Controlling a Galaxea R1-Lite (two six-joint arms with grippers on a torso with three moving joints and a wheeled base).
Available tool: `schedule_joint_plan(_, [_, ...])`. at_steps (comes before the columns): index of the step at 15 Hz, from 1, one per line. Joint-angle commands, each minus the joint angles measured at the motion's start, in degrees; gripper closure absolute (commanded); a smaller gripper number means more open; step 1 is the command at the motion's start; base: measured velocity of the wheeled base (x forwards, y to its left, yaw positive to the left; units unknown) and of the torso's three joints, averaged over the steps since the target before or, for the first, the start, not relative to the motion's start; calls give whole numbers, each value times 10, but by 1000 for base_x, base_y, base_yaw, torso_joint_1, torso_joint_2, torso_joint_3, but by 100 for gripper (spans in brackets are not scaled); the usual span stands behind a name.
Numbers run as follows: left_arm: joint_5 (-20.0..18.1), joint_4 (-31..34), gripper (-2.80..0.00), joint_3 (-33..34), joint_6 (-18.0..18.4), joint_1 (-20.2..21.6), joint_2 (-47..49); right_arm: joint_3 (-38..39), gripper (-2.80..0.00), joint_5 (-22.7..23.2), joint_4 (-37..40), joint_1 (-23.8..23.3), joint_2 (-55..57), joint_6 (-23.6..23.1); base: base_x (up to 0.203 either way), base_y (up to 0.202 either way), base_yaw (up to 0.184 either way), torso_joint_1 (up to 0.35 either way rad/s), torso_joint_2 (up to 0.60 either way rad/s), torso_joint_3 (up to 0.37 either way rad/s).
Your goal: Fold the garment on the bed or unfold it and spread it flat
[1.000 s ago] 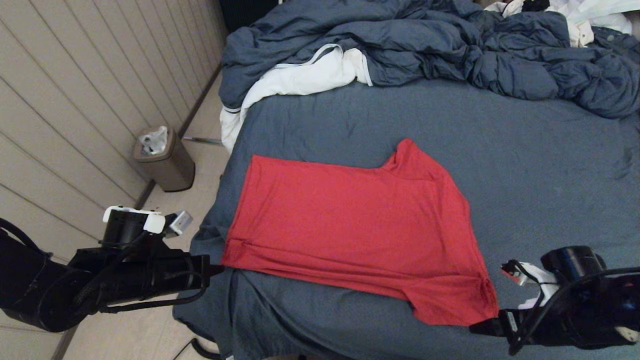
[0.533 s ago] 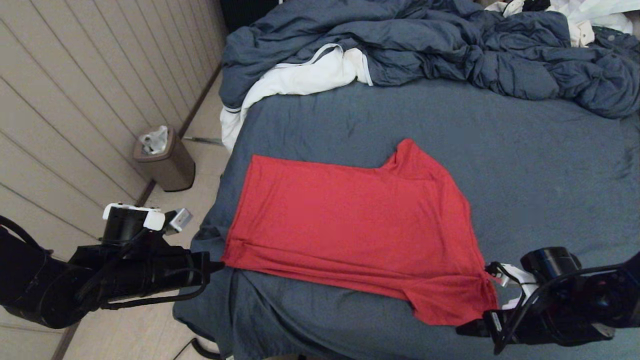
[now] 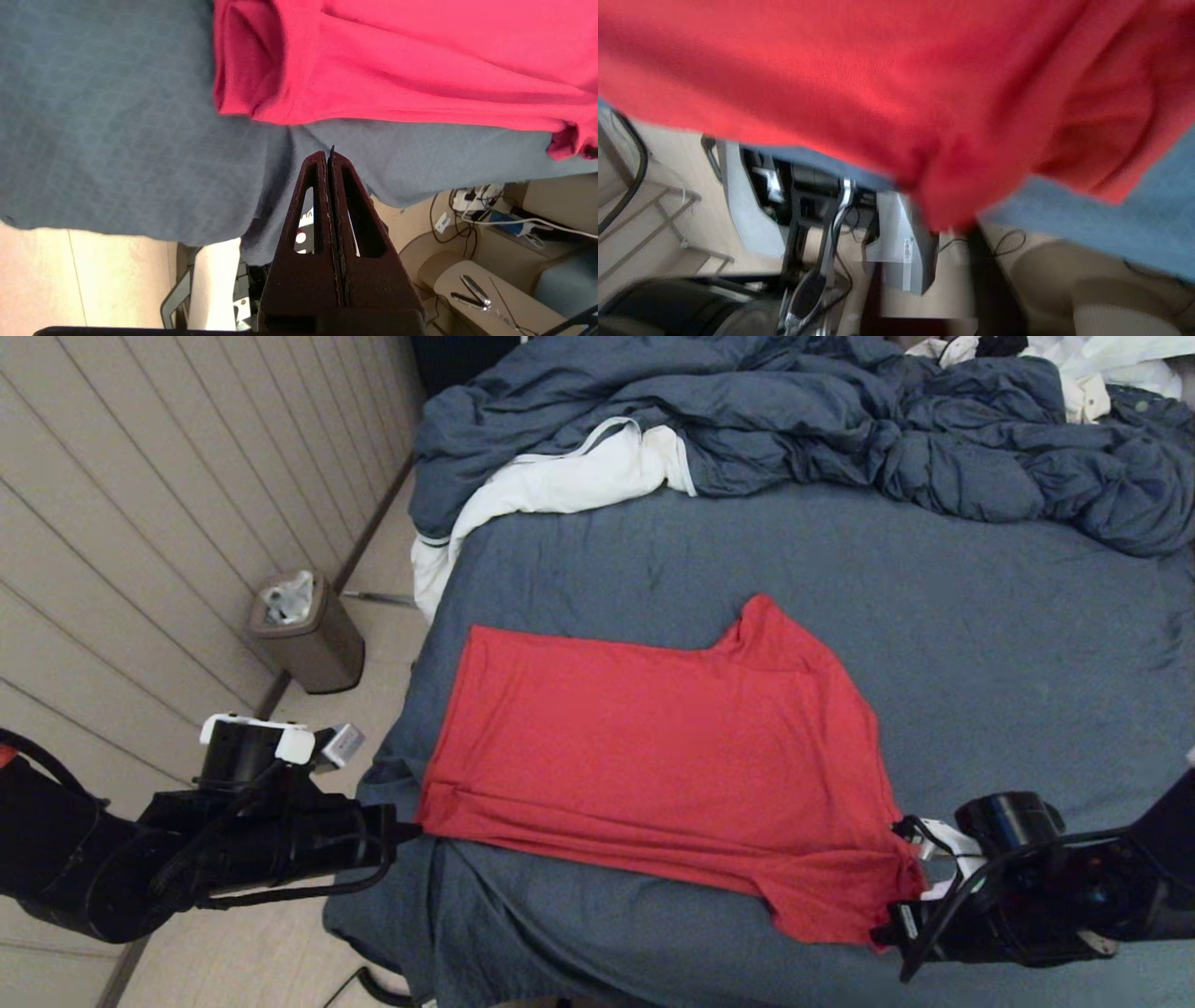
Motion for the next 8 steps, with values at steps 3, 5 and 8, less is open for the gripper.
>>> schedule_joint_plan(3, [-1,-1,0,-11,-2,0,8,17,0,2,-15,-3,-14,1,0,0,0,0,0,0])
schedule_joint_plan(5, [-1,-1,0,-11,-2,-1,8,18,0,2,-15,-2,-15,2,0,0,0,0,0,0])
schedule_joint_plan(8, [-1,0,0,-12,-2,0,7,24,0,6,-14,3,-72,18,0,0,0,0,0,0])
